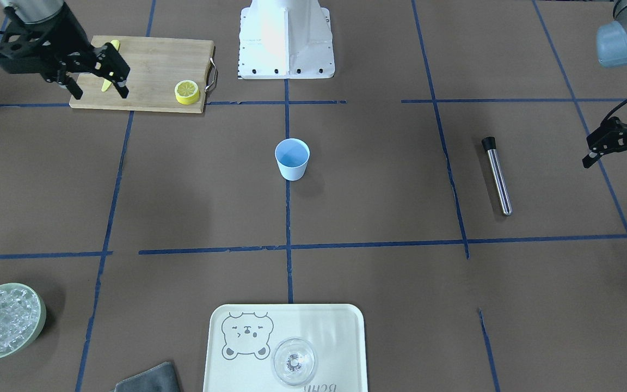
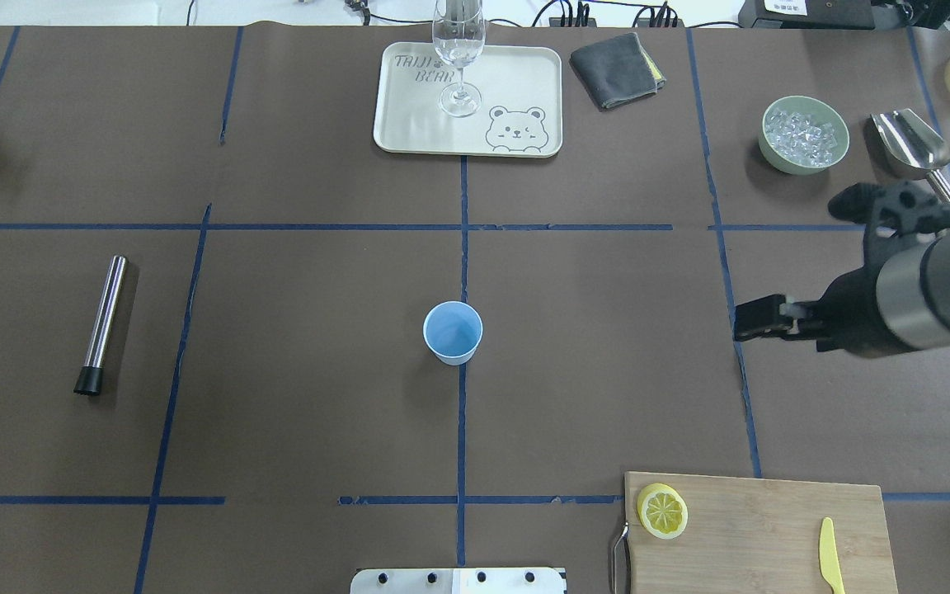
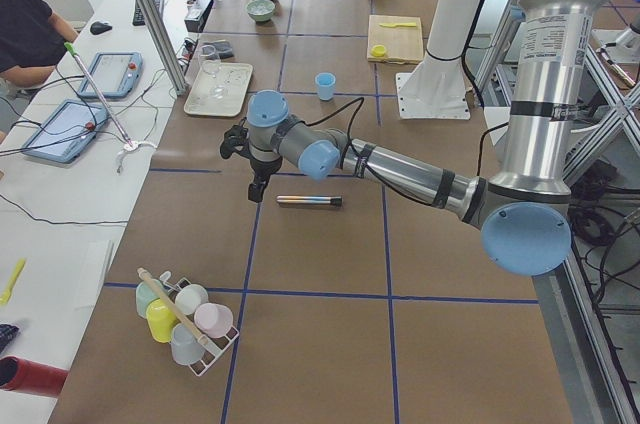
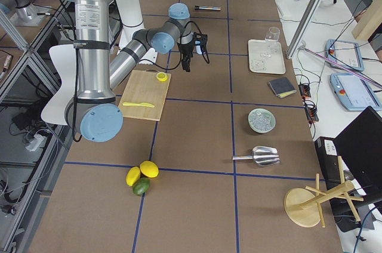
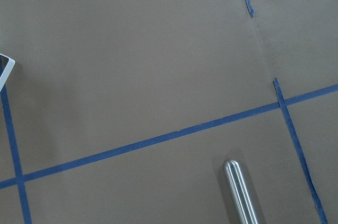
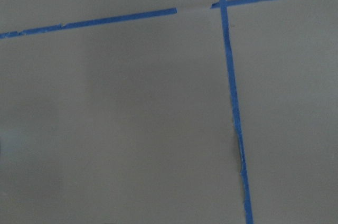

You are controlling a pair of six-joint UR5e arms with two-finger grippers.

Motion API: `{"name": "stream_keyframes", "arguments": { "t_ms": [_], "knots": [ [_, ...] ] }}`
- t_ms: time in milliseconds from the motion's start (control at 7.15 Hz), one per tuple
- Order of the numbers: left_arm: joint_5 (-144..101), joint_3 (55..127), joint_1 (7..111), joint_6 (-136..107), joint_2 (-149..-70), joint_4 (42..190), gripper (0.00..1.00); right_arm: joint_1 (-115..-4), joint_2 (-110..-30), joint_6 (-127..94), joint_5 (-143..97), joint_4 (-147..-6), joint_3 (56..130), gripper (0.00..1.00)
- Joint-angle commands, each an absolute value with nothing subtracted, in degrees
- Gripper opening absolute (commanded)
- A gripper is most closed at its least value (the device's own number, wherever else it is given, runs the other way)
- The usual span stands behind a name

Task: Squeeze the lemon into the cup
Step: 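Move the right gripper down toward the lemon slice on the cutting board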

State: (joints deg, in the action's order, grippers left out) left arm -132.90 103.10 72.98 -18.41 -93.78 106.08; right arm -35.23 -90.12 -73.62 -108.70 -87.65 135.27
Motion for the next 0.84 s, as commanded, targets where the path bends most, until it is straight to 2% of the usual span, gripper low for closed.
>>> {"name": "stream_keyframes", "arguments": {
  "t_ms": [0, 280, 699],
  "knots": [
    [-132.9, 103.2, 72.9, -18.5, -94.0, 106.3, 1.0, -17.3, -90.2, -88.1, -93.1, -87.6, 137.8, 1.0],
    [-133.0, 103.2, 72.9, -18.6, -94.2, 106.4, 1.0, -9.9, -90.3, -91.2, -87.2, -86.8, 136.2, 1.0],
    [-132.8, 101.3, 71.3, -19.5, -94.3, 108.7, 1.0, -5.4, -90.2, -92.5, -82.6, -80.4, 128.5, 1.0]
  ]
}}
